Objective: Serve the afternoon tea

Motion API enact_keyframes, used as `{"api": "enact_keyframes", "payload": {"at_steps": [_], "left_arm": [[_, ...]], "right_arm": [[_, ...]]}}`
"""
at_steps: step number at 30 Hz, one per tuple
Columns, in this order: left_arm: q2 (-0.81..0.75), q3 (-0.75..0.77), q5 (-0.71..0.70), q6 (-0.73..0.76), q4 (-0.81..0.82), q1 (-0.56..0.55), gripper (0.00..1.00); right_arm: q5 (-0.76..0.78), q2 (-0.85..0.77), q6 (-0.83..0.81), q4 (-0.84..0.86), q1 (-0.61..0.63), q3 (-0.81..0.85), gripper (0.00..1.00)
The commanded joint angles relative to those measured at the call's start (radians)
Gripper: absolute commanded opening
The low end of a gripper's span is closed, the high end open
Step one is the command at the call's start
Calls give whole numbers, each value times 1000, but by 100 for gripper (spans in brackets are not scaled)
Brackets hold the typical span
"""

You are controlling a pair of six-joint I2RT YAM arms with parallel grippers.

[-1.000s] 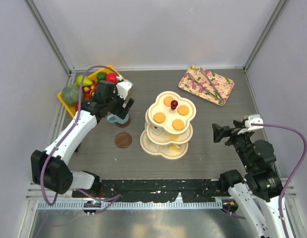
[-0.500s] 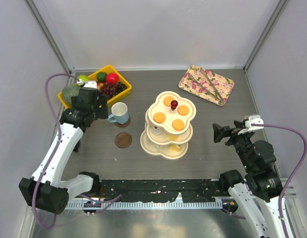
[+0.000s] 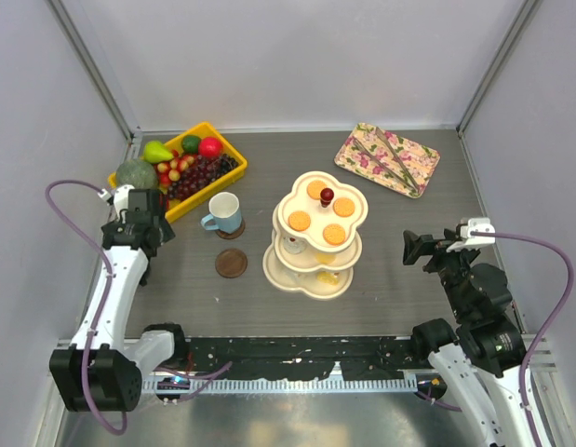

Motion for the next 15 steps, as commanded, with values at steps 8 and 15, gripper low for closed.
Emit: {"api": "enact_keyframes", "payload": {"at_steps": [8,15], "left_arm": [[137,-22,28,-204,116,183,83],[254,46,33,-238,140,229,79]], "right_arm": [[116,-49,9,83,11,-31,97],[116,-51,6,83,11,-35,97]]}}
